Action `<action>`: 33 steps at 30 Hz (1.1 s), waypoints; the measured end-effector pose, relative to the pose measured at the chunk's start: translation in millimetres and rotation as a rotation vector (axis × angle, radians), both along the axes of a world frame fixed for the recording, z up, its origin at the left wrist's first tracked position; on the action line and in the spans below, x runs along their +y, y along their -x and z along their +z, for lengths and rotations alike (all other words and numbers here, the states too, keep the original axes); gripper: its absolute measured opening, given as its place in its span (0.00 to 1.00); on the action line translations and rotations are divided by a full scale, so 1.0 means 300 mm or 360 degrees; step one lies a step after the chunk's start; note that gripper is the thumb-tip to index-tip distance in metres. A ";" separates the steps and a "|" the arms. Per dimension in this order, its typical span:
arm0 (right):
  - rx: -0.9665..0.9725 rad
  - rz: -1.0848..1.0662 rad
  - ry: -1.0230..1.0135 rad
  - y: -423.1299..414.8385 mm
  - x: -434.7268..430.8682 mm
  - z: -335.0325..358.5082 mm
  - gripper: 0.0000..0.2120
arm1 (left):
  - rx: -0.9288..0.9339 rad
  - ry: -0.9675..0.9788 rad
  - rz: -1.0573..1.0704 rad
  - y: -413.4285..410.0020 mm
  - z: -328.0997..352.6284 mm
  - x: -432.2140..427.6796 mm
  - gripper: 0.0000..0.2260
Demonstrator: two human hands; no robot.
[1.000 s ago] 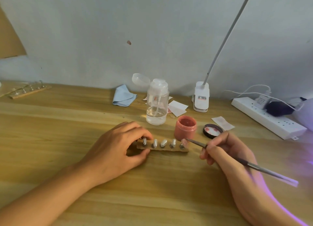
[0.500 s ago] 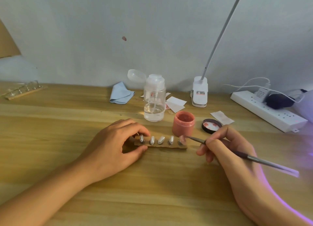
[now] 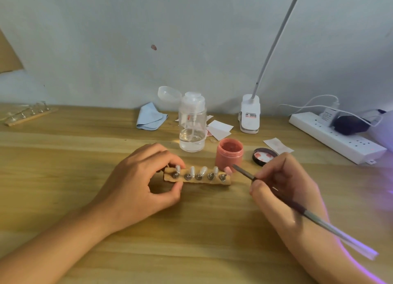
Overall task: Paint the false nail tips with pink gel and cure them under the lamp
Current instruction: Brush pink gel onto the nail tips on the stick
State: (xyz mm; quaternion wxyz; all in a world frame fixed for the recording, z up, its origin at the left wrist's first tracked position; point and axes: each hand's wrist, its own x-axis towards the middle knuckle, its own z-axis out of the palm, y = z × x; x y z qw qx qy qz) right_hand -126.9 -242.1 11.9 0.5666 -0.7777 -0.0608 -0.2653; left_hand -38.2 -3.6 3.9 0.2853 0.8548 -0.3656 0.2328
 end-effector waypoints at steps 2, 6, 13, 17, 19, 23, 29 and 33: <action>-0.0029 -0.0010 0.0088 0.003 0.013 0.004 0.04 | -0.0030 0.0001 0.0008 0.004 0.000 0.000 0.09; -0.0065 -0.0176 0.0317 0.004 0.015 0.001 0.02 | 0.0028 -0.0021 0.0008 0.001 0.000 0.001 0.10; -0.0024 -0.0199 0.0801 -0.005 0.018 -0.049 0.19 | 0.0313 -0.0035 -0.0119 -0.011 -0.002 -0.004 0.09; -0.0144 -0.0160 0.0915 0.001 0.021 -0.040 0.21 | 0.0310 -0.0047 -0.0150 -0.007 0.000 -0.007 0.09; -0.0168 -0.0150 0.0937 0.004 0.018 -0.037 0.22 | 0.0278 -0.0089 -0.0142 -0.005 0.002 -0.008 0.09; -0.0220 -0.0159 0.1002 0.010 0.030 -0.026 0.19 | 0.0238 -0.0139 -0.0139 0.003 0.010 -0.008 0.09; -0.0177 -0.0129 0.1042 0.014 0.036 -0.016 0.20 | 0.0283 -0.0128 -0.0136 0.007 0.015 -0.009 0.09; -0.0135 -0.0155 0.1028 0.020 0.029 -0.016 0.20 | 0.0219 -0.0123 -0.0127 0.020 0.017 -0.019 0.08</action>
